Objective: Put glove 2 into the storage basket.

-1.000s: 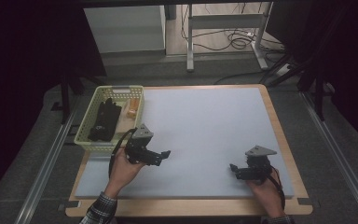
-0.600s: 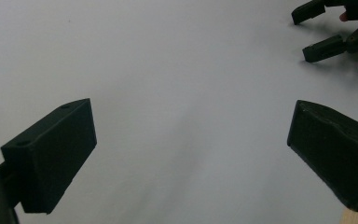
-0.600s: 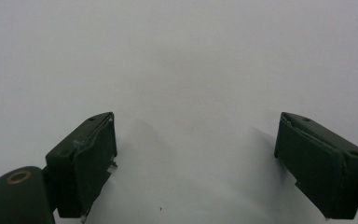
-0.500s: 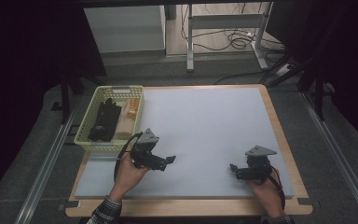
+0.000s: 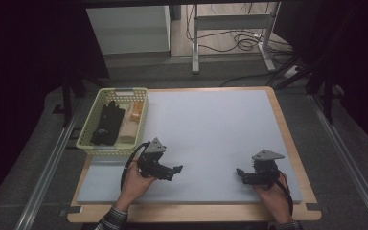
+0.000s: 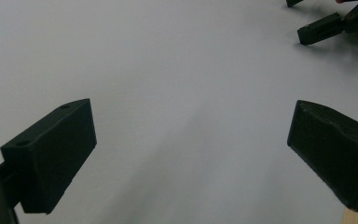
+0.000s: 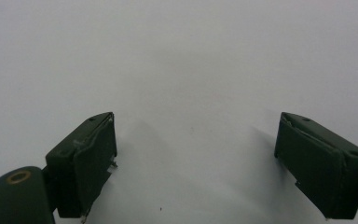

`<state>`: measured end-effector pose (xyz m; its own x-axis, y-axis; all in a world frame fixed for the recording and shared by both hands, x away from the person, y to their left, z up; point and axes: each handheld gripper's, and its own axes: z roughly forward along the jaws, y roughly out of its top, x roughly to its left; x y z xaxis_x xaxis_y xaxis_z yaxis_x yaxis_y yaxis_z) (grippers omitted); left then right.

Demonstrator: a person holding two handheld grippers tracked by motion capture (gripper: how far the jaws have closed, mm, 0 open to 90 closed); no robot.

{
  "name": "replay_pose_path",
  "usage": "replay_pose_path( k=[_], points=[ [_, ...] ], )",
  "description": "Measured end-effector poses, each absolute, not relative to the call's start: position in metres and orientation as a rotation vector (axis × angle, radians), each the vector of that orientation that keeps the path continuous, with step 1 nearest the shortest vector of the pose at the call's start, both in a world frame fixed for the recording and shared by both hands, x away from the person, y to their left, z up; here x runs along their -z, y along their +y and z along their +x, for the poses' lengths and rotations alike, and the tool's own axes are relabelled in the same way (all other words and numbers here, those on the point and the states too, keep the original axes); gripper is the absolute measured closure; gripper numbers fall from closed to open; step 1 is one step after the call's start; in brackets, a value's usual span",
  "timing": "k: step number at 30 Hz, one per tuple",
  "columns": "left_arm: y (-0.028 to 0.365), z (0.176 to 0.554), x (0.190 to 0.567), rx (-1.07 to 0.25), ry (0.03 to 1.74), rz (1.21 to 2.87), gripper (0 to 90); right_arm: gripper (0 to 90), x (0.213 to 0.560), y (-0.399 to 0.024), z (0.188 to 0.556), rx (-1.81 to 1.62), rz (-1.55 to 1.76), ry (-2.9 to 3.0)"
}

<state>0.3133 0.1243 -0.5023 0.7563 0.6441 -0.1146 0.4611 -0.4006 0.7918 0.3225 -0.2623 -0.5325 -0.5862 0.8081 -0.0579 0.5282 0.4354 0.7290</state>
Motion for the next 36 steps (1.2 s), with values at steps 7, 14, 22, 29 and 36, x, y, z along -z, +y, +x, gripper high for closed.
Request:
replay_pose_path(
  k=[7, 14, 22, 29, 36],
  points=[
    [0.119, 0.311, 0.513, -0.246, 0.820, 2.079, 1.3, 12.5, 0.533, -0.262, 0.322, -0.954, 1.133, 2.293],
    [0.117, 0.311, 0.523, -0.236, 0.818, 2.099, 1.1, 12.5, 0.533, -0.262, 0.323, -0.955, 1.133, 2.293],
    [0.113, 0.311, 0.535, -0.221, 0.806, 2.137, 0.3, 12.5, 0.533, -0.262, 0.323, -0.954, 1.133, 2.293],
    [0.112, 0.312, 0.542, -0.209, 0.805, 2.155, 0.0, 12.5, 0.533, -0.262, 0.323, -0.955, 1.133, 2.293],
    [0.111, 0.312, 0.546, -0.211, 0.798, 2.174, 0.0, 12.5, 0.533, -0.262, 0.323, -0.955, 1.133, 2.293]
  ],
)
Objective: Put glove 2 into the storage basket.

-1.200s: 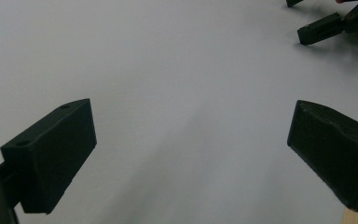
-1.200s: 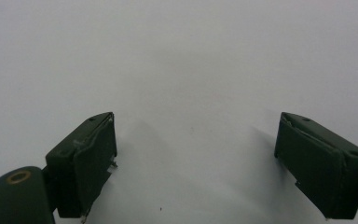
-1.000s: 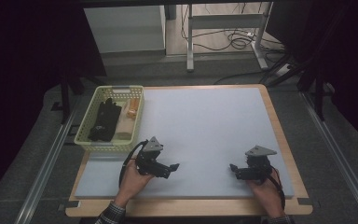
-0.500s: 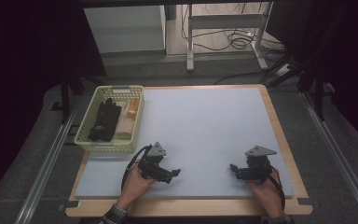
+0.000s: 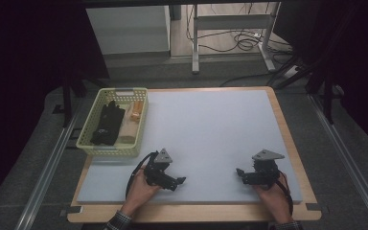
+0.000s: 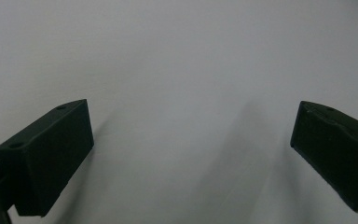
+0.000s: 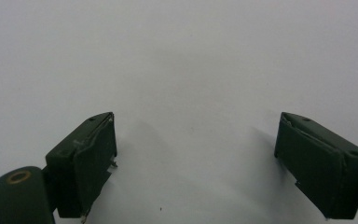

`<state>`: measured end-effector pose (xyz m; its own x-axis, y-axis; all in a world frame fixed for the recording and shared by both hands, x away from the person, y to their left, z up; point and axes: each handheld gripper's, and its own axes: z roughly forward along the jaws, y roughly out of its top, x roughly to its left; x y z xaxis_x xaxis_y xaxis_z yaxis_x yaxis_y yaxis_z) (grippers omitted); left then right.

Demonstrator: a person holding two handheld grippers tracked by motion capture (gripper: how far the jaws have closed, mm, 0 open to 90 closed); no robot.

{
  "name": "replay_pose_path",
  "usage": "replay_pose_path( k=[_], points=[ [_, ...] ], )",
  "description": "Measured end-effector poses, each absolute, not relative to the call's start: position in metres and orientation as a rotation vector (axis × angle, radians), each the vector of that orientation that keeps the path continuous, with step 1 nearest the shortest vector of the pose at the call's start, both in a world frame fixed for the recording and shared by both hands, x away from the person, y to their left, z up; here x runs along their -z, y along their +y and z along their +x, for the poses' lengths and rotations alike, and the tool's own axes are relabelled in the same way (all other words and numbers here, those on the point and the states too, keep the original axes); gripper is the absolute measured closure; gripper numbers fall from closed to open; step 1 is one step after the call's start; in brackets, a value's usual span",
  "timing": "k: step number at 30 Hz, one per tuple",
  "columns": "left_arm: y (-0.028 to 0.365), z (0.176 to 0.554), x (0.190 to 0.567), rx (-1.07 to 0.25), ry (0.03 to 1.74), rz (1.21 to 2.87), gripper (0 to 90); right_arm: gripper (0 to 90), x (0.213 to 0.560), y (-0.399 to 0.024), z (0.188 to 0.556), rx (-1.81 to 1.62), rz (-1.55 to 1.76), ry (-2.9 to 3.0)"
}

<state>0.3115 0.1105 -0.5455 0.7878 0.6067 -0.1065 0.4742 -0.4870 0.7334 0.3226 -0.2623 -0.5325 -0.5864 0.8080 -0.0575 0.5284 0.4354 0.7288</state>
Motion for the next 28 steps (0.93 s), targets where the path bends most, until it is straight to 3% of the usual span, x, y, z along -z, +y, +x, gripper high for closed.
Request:
replay_pose_path(
  k=[28],
  points=[
    [0.1008, 0.3094, 0.5480, -0.280, 0.793, 2.261, 0.0, 12.5, 0.5327, -0.2623, 0.3225, -0.954, 1.133, 2.294]
  ],
)
